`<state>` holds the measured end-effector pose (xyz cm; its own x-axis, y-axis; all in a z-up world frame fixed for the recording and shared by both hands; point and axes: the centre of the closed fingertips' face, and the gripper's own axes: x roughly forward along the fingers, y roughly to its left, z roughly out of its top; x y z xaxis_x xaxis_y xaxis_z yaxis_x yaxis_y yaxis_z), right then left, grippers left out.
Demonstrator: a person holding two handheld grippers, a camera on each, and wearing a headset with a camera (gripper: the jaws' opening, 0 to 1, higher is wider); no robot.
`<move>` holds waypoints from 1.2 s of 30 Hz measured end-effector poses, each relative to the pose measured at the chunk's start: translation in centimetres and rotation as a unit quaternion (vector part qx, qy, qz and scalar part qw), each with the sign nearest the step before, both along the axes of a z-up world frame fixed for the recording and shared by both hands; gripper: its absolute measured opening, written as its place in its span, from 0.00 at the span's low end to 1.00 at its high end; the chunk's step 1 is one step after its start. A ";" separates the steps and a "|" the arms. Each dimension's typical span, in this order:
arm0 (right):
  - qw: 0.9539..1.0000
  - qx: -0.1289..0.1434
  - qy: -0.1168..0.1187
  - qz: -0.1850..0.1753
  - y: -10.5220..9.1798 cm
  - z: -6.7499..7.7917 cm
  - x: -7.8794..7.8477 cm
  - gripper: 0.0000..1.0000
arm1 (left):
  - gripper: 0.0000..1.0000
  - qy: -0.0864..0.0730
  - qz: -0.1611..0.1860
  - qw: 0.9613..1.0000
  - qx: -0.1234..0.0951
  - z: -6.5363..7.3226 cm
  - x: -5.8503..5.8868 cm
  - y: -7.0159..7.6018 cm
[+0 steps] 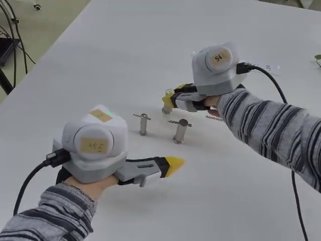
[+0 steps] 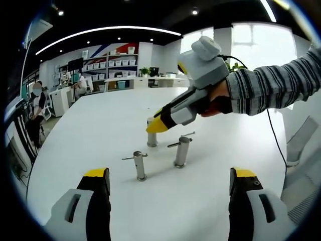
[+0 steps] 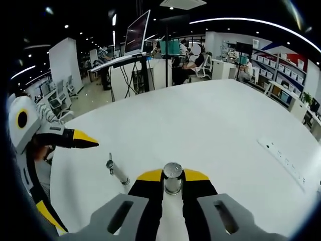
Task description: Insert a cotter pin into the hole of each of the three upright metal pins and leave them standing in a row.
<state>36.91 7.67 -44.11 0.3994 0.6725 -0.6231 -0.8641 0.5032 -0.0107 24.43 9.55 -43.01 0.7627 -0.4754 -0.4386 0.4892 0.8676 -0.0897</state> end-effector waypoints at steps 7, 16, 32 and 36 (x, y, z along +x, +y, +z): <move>1.000 -0.015 0.001 -0.021 -4.1 0.0 -0.6 0.08 | 0.99 0.000 -0.007 1.000 -0.006 0.1 0.0 -0.3; 0.999 -0.031 0.005 -0.042 -7.9 0.1 -3.8 0.08 | 0.99 -0.002 -0.019 1.000 -0.003 0.3 -0.2 -0.8; 0.998 -0.035 0.007 -0.045 -9.9 -0.2 -8.5 0.08 | 0.99 -0.001 -0.022 1.000 -0.005 0.3 -0.3 -1.0; 0.998 -0.041 0.000 -0.040 -9.8 -0.3 -9.4 0.08 | 0.99 -0.001 -0.023 1.000 -0.003 0.3 -0.4 -1.0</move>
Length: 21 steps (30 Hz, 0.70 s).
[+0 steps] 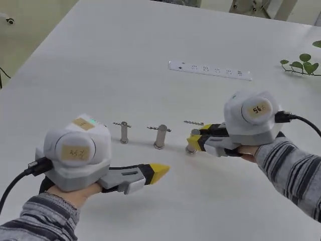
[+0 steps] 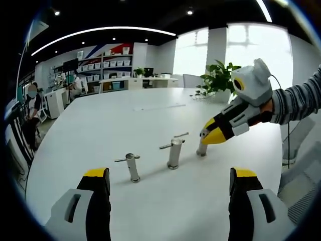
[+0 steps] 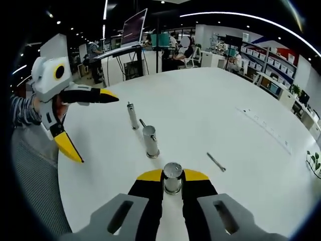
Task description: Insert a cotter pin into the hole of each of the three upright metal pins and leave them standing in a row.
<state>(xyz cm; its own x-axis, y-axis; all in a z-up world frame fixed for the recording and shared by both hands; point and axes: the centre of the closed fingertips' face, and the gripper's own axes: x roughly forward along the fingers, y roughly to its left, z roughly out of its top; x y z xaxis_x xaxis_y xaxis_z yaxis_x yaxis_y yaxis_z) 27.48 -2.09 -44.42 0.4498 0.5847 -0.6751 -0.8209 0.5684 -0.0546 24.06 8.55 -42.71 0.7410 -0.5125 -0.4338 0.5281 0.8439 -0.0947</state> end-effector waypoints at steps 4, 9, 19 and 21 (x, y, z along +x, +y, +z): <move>1.000 0.002 0.005 -0.001 0.1 -0.1 -0.3 0.08 | 0.99 -0.001 -0.001 1.000 0.001 0.1 0.0 0.0; 1.000 0.006 0.015 -0.006 0.5 -0.5 -1.2 0.08 | 0.99 -0.001 -0.001 1.000 0.003 0.0 0.0 0.0; 1.000 0.011 0.017 -0.008 1.7 -1.0 -2.3 0.08 | 0.99 -0.001 -0.003 1.000 0.004 0.0 0.0 -0.1; 1.000 0.013 0.018 -0.010 1.8 -1.1 -2.4 0.08 | 0.99 0.000 -0.004 1.000 0.005 0.0 -0.1 -0.1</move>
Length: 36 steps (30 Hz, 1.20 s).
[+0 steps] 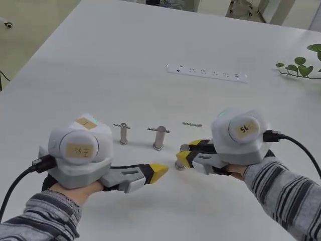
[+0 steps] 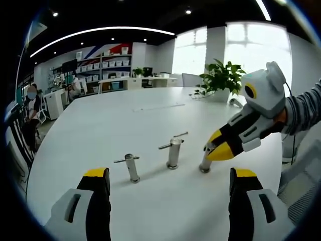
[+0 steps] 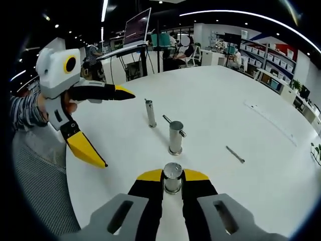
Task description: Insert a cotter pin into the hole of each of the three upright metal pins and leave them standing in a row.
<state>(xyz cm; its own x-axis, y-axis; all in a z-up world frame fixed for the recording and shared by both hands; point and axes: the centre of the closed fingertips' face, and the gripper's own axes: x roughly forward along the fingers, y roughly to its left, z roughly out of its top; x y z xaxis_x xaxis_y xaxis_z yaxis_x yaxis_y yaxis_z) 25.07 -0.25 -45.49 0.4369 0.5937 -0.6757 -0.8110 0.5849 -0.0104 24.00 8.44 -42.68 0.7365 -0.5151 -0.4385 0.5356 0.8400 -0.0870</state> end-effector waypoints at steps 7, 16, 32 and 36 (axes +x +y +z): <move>1.000 -0.001 -0.002 -0.015 0.2 -0.1 -0.4 0.08 | 0.99 0.000 -0.003 1.000 0.001 0.0 0.0 -0.1; 1.000 0.003 0.002 -0.031 0.2 -0.1 -0.4 0.09 | 0.99 0.003 -0.005 1.000 0.004 -0.1 -0.1 -0.2; 1.000 0.001 0.020 -0.007 -0.8 0.0 -1.1 0.30 | 0.99 0.007 -0.002 1.000 0.001 -0.3 -0.1 -0.1; 1.000 -0.016 0.023 0.008 -2.0 0.1 -1.0 0.31 | 0.99 0.013 0.000 1.000 0.001 -0.5 -0.2 0.0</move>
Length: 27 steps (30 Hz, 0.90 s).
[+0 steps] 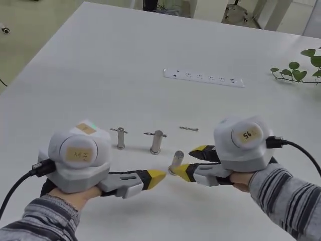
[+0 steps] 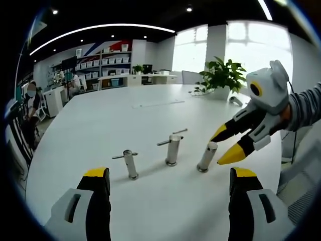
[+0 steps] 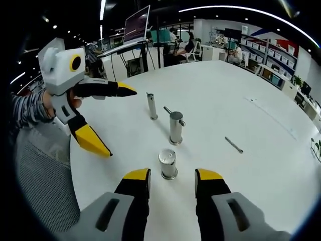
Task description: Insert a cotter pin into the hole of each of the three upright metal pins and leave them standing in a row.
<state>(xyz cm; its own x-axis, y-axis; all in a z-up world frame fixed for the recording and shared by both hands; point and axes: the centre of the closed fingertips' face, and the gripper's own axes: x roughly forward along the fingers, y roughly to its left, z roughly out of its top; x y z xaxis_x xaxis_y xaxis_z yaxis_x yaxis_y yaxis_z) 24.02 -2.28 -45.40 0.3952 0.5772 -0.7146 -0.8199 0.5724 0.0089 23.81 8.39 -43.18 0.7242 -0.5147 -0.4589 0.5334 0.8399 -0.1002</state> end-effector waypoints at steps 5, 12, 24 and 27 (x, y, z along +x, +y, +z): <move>1.000 -0.018 0.002 0.016 -1.6 0.3 0.7 0.31 | 0.99 -0.006 0.003 1.000 -0.014 0.4 0.2 -0.2; 0.997 -0.056 -0.004 0.045 -3.2 0.3 2.3 0.31 | 0.99 -0.013 0.007 1.000 -0.021 0.6 0.3 -0.2; 0.989 -0.108 0.002 0.099 -4.2 -0.2 5.4 0.30 | 0.99 -0.008 0.005 1.000 -0.012 0.2 0.2 -0.1; 0.987 -0.114 0.008 0.110 -4.0 -0.3 6.2 0.29 | 0.99 -0.010 0.007 1.000 -0.010 0.3 0.3 0.0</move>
